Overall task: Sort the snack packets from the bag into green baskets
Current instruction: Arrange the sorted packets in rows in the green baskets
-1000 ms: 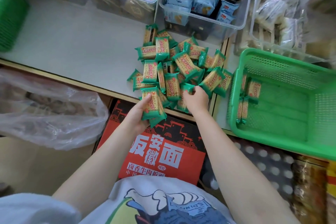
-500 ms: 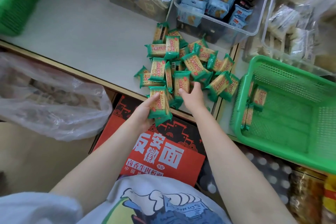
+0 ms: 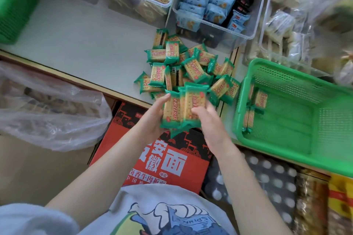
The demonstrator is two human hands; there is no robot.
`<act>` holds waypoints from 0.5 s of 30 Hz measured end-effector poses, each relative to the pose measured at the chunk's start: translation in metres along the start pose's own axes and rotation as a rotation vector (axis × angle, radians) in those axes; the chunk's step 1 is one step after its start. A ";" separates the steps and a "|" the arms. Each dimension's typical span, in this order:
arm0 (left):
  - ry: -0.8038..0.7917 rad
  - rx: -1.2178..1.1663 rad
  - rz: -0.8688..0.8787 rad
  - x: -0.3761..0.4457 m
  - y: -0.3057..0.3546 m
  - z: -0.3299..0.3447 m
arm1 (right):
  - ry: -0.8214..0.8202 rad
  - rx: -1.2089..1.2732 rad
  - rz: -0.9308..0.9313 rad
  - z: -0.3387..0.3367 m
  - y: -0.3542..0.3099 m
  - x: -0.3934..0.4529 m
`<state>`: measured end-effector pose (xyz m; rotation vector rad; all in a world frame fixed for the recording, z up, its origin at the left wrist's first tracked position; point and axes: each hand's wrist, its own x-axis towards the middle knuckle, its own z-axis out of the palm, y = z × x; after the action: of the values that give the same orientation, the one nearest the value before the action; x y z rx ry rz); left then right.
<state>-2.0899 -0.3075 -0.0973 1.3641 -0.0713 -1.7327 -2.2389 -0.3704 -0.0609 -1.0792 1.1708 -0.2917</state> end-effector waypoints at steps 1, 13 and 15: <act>-0.006 0.027 -0.001 -0.001 0.002 0.009 | 0.016 -0.150 -0.010 0.004 0.005 -0.004; -0.160 0.084 0.039 -0.007 -0.024 0.113 | 0.002 0.060 0.046 -0.075 0.021 -0.052; -0.160 0.193 0.056 0.000 -0.029 0.138 | 0.010 0.159 -0.003 -0.089 0.031 -0.054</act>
<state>-2.2178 -0.3535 -0.0585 1.3438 -0.3704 -1.8220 -2.3472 -0.3652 -0.0527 -0.9413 1.1353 -0.3865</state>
